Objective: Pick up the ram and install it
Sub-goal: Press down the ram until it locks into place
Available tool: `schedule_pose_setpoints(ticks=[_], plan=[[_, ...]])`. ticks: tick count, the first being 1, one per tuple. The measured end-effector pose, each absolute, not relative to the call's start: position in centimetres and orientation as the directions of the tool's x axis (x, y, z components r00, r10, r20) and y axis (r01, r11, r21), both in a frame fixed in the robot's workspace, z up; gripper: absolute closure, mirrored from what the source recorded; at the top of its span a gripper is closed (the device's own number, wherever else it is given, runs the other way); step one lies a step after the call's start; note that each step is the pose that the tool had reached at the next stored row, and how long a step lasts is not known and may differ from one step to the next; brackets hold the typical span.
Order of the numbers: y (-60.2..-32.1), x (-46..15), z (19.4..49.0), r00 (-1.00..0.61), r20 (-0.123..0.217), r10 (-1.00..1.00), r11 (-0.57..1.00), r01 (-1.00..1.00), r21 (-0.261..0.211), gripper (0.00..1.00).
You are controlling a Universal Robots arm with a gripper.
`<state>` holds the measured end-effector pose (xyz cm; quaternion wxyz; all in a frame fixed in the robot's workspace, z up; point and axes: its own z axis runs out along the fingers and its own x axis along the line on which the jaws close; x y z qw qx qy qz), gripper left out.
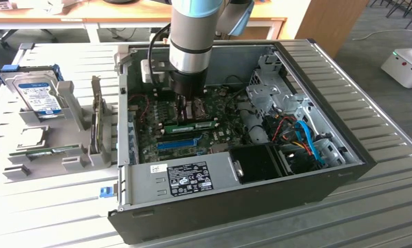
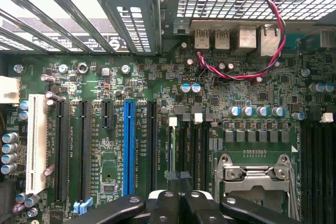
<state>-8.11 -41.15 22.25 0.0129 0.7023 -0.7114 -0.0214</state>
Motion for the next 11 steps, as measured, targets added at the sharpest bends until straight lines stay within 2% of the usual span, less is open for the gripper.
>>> schedule_pose_setpoints(ticks=[11], plan=[[-41.14,-8.11,22.77,-0.013,-0.012,-1.0,0.013,-0.999,0.049,0.89]])
